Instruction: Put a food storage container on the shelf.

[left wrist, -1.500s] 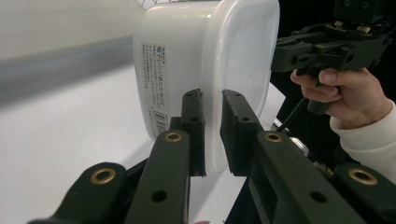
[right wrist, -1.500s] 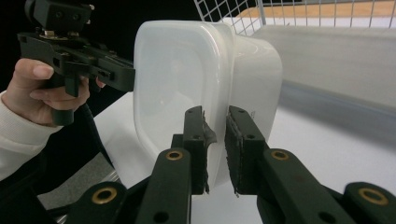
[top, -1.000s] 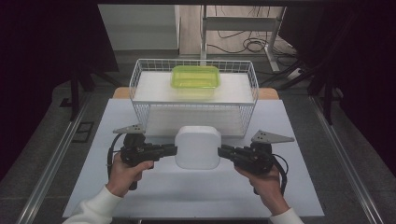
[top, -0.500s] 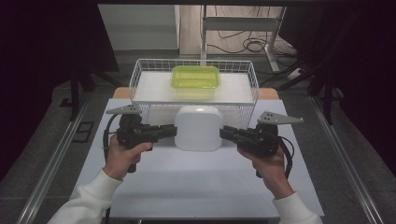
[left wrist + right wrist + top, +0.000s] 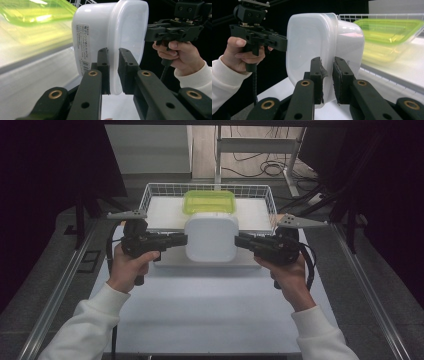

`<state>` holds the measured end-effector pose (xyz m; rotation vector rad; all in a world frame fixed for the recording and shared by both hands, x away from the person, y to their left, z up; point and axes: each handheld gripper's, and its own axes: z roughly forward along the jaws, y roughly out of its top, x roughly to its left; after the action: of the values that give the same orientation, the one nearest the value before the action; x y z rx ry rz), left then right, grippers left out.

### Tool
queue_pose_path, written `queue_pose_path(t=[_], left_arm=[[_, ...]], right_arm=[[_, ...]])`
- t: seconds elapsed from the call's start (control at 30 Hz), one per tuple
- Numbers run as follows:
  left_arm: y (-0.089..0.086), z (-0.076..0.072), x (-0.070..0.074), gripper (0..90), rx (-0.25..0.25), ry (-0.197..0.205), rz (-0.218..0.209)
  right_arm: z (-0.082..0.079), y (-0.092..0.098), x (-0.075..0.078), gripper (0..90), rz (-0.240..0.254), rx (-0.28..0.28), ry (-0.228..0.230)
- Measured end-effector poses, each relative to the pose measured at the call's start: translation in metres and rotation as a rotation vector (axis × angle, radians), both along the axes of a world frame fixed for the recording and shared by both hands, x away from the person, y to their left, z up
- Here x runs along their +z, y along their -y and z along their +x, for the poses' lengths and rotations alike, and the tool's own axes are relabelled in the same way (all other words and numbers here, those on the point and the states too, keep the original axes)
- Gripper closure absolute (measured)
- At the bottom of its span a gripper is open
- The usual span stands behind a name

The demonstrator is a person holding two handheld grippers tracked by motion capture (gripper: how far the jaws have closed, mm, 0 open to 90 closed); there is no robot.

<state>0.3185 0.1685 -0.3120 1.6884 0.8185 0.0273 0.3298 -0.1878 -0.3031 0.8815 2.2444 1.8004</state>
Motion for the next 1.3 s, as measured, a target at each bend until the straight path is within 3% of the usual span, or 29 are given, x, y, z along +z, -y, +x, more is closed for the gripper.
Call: queue_pose_path(t=[0.7, 1.0, 1.3], left_arm=[[-0.003, 0.051, 0.039, 80.8, 0.004, 0.006, -0.001], [-0.007, 0.082, 0.049, 80.7, 0.020, -0.033, -0.015], [-0.019, 0.115, 0.042, 80.4, 0.034, -0.124, -0.066]], right_arm=[[0.049, -0.004, 0.035, 78.1, 0.026, -0.008, 0.000], [0.081, -0.006, 0.047, 78.0, 0.033, -0.004, -0.030], [0.114, -0.017, 0.045, 77.7, 0.044, -0.010, -0.110]])
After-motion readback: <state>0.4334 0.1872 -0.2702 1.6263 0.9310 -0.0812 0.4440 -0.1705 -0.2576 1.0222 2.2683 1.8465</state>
